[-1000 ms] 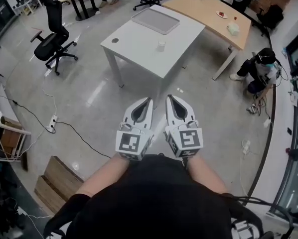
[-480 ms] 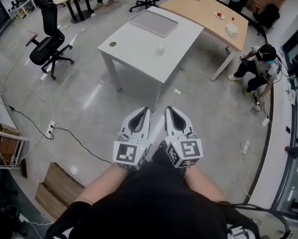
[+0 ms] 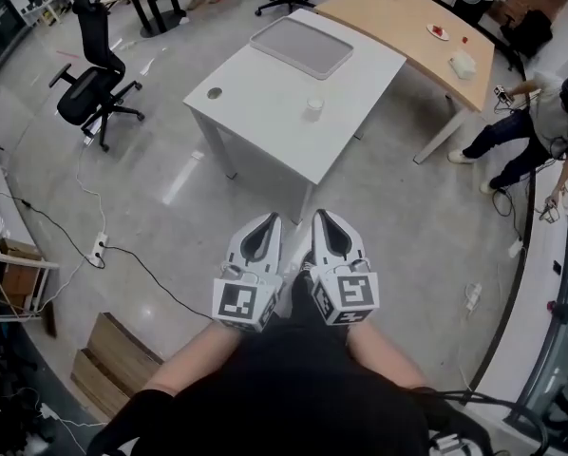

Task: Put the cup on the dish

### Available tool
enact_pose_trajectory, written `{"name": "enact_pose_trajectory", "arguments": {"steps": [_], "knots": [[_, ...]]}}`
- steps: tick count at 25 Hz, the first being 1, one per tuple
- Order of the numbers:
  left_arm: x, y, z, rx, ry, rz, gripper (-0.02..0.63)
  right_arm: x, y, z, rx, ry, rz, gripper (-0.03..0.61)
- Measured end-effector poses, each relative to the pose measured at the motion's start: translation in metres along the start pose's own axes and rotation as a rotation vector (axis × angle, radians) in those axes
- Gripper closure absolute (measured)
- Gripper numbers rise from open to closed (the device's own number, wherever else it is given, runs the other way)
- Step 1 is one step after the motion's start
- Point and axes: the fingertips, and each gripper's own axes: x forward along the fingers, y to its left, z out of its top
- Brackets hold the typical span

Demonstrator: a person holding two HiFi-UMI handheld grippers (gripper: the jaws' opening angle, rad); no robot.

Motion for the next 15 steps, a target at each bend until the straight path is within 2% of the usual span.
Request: {"name": "enact_pose_trajectory", "arguments": {"steps": [8, 15], "knots": [[0.127, 0.025, 0.014, 0.007, 0.004, 0.043, 0.607, 0.106, -0.081, 0.04, 0.0, -0.009, 0.065, 0.566], [0.186, 0.024, 0.022, 0.02, 0.003, 0.075, 0.607, 0.147, -0.126, 0.057, -0.009, 0.006, 0.11, 0.565]]}}
